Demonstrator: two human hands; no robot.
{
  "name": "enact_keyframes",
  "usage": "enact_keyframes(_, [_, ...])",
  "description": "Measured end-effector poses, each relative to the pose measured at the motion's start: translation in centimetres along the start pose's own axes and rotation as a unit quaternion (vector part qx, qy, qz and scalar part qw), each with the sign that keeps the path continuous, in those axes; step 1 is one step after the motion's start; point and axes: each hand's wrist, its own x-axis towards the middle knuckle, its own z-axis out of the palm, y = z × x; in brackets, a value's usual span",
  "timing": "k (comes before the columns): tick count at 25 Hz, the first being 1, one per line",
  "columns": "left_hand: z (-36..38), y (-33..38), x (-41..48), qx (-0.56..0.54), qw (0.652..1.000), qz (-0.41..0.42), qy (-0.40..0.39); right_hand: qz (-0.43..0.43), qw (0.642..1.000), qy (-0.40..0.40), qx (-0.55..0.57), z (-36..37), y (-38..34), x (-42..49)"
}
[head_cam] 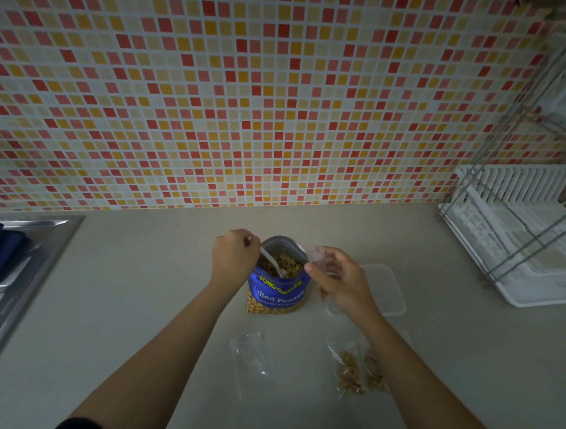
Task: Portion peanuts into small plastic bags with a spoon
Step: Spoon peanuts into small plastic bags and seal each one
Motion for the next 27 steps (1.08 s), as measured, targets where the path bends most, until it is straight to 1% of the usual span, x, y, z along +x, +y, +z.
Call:
enact_keyframes(2, [0.3,0.3,-0.1,-0.026,0.999,-0.037,-0.004,0.001,1.000,0.006,0.002,0.0,0.0,0.1])
enact_keyframes(6, [0.2,0.3,-0.2,-0.130,0.988,-0.060,-0.059,0.000,1.000,-0.004,-0.015,-0.2,-0.3,0.0])
enact_keyframes(9, [-0.3,-0.2,0.0,-0.215,0.968,-0.123,-0.047,-0.003,0.999,-0.017,-0.035,-0.7,-0.7,-0.2])
enact_keyframes(11, [-0.6,-0.5,0.2,-0.247,0.956,-0.157,-0.034,0.000,0.999,-0.021,-0.042,-0.8,-0.8,-0.2])
enact_keyframes(15, [-0.7,-0.5,0.3,-0.288,0.934,-0.208,-0.028,0.014,0.999,-0.023,-0.039,-0.9,-0.8,-0.1])
enact_keyframes(19, [-1.0,-1.0,0.6,-0.297,0.922,-0.246,0.007,0.005,0.998,-0.013,-0.058,-1.0,-0.8,-0.1])
enact_keyframes(23, [-1.7,-2.5,1.1,-0.322,0.906,-0.274,0.018,-0.038,0.994,-0.003,-0.101,-0.9,-1.7,-0.4])
enact_keyframes(27, [-3.1,-2.7,1.8,-0.357,0.892,-0.274,0.038,-0.089,0.981,-0.007,-0.175,0.0,-2.3,0.0])
